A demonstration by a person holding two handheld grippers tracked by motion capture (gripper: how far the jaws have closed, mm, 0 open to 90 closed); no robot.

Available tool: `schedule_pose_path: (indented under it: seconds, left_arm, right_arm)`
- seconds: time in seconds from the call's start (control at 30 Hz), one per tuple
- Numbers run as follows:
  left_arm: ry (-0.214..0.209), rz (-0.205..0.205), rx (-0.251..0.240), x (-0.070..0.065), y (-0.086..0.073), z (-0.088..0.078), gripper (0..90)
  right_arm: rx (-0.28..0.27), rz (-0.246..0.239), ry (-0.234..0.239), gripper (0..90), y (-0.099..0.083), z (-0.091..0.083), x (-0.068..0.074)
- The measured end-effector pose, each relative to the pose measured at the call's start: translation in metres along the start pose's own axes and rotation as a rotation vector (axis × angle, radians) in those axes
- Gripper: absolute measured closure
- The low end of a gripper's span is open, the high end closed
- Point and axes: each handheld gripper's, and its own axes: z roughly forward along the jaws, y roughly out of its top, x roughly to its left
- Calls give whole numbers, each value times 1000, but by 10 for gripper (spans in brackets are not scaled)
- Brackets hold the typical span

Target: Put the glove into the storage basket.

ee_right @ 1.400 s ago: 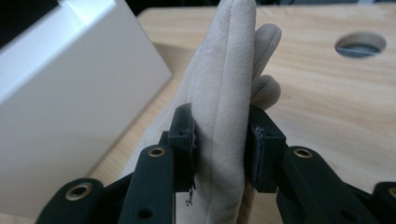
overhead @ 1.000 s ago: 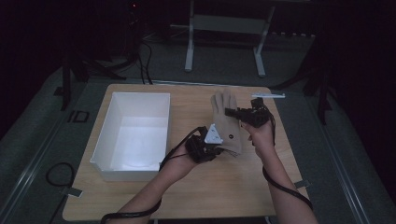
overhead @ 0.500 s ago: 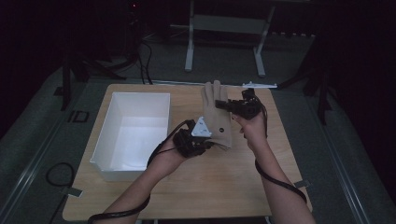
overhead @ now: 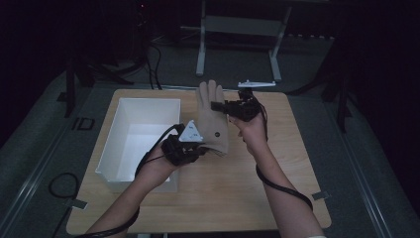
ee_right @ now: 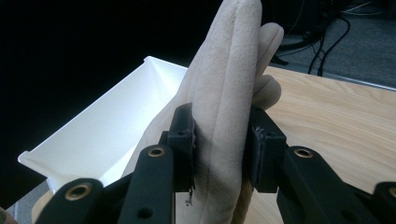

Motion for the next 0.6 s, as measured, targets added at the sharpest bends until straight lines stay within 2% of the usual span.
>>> schedule_pose_path:
  seconds: [0.23,0.6]
  left_arm:
    - [31,-8,16,9,-15,-23,813]
    - [80,-56,37,24,-49,-55,813]
  right_arm:
    - [10,-9,34,668,8,23,19]
    - [45,-35,89,668,16,69,54]
